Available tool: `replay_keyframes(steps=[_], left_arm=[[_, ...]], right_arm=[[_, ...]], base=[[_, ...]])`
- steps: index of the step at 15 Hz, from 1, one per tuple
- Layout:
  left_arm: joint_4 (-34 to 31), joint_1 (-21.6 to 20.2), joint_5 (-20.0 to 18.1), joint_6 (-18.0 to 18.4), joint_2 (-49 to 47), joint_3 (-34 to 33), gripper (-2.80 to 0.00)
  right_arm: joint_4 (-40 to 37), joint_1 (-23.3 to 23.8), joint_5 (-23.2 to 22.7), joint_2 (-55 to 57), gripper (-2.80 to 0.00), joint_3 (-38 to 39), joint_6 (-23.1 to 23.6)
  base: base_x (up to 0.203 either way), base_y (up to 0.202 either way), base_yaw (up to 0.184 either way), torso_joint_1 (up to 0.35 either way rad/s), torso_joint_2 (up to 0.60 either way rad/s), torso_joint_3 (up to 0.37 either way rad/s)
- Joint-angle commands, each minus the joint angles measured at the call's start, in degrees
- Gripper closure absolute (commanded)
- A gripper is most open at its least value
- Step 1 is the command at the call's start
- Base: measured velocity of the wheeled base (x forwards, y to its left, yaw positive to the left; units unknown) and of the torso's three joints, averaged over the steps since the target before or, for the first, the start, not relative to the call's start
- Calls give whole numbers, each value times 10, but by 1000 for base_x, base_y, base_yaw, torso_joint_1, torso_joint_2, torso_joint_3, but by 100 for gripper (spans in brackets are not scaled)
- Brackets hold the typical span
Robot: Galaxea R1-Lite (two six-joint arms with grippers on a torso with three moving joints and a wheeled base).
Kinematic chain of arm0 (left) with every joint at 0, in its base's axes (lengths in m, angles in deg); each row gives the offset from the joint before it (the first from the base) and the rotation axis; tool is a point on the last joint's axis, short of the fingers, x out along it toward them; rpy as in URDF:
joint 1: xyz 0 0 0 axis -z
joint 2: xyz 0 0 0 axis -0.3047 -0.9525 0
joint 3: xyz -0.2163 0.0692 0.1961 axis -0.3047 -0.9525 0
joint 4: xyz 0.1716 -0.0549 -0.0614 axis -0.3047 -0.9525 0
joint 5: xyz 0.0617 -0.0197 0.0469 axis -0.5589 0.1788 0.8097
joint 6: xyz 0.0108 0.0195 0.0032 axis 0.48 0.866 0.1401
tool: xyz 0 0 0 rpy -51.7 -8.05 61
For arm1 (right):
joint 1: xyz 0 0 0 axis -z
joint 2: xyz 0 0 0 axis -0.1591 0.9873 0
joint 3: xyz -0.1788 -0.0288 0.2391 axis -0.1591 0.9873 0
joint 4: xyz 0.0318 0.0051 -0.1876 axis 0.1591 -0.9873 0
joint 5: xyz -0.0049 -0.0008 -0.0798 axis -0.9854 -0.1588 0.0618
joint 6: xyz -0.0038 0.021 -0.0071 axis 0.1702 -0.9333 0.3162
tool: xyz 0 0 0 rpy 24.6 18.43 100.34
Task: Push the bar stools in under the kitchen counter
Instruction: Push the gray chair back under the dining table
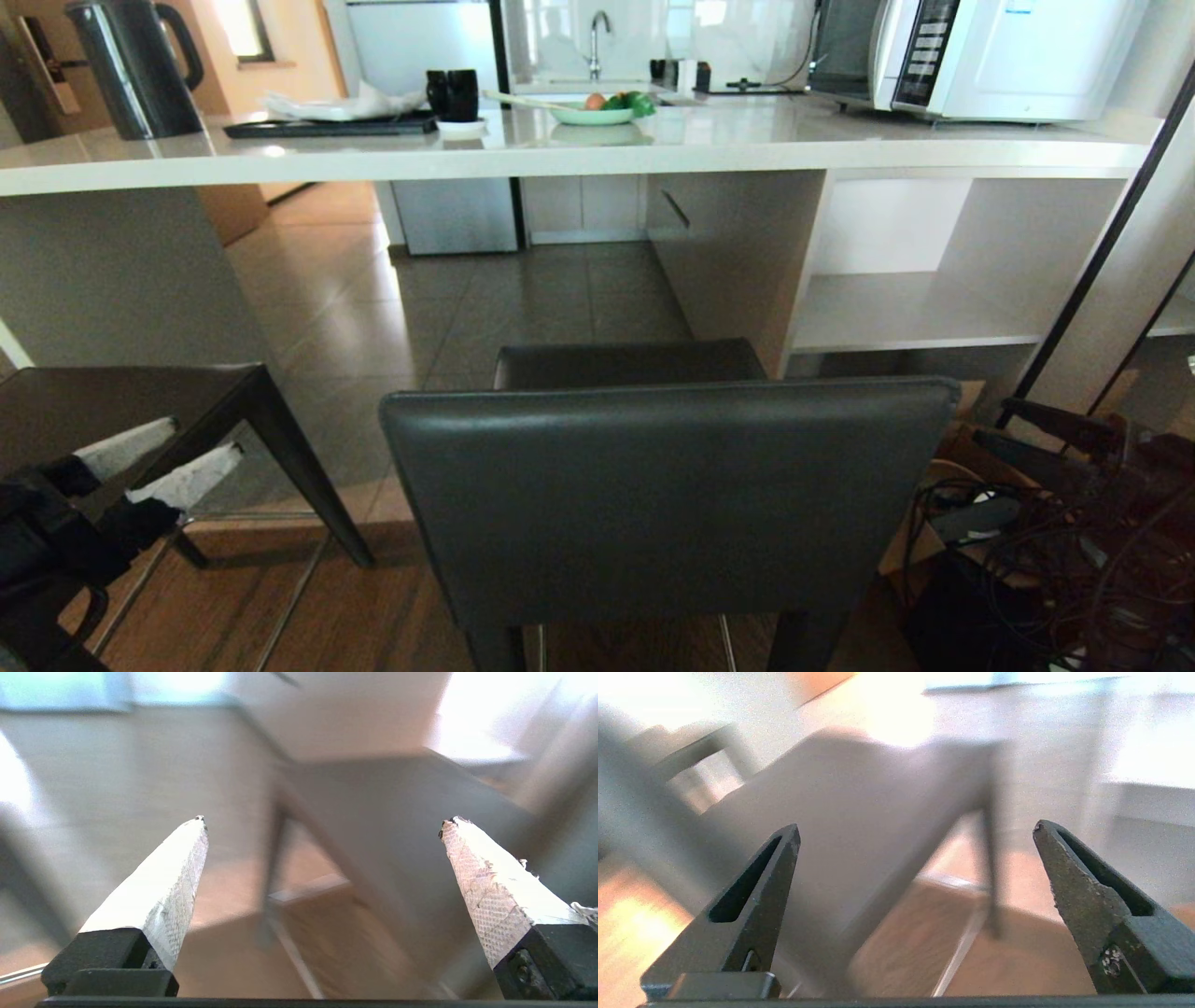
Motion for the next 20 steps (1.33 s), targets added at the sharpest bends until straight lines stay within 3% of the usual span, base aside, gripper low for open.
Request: replay_keyframes(steps=[1, 4, 6, 7, 8, 9, 12, 16, 17, 20], left_arm=[[5, 9, 69, 3, 18, 3, -280], [-2, 80, 257, 48, 20, 3, -280], [-46, 156, 415, 82, 21, 16, -280], [-70, 193, 492, 90, 23, 25, -280], [-101, 236, 560, 95, 30, 32, -280], [-138, 275, 602, 98, 49, 35, -280], [-298, 332, 635, 101, 163, 50, -280], [-678, 339, 641, 89, 349, 165, -280], [-726, 322, 642, 81, 375, 187, -280], [-732, 284, 634, 77, 461, 180, -280]], right_arm=[[5, -18, 127, -14, -280, -9, -6], [5, -90, 351, -30, -280, -21, -6], [5, -147, 534, -36, -280, -36, 6], [5, -171, 589, -46, -280, -36, 20], [5, -187, 609, -71, -280, -21, 34], [-3, -199, 612, -99, -280, -2, 47], [-116, -208, 621, -187, -280, 14, 62], [-358, -212, 634, -358, -280, -34, 66], [-417, -213, 636, -400, -280, -51, 67], [-514, -212, 650, -507, -280, -72, 79]], base=[[0, 0, 0, 0, 0, 0], [0, 0, 0, 0, 0, 0], [0, 0, 0, 0, 0, 0], [0, 0, 0, 0, 0, 0], [0, 0, 0, 0, 0, 0], [0, 0, 0, 0, 0, 0], [0, 0, 0, 0, 0, 0], [0, 0, 0, 0, 0, 0], [0, 0, 0, 0, 0, 0], [0, 0, 0, 0, 0, 0]])
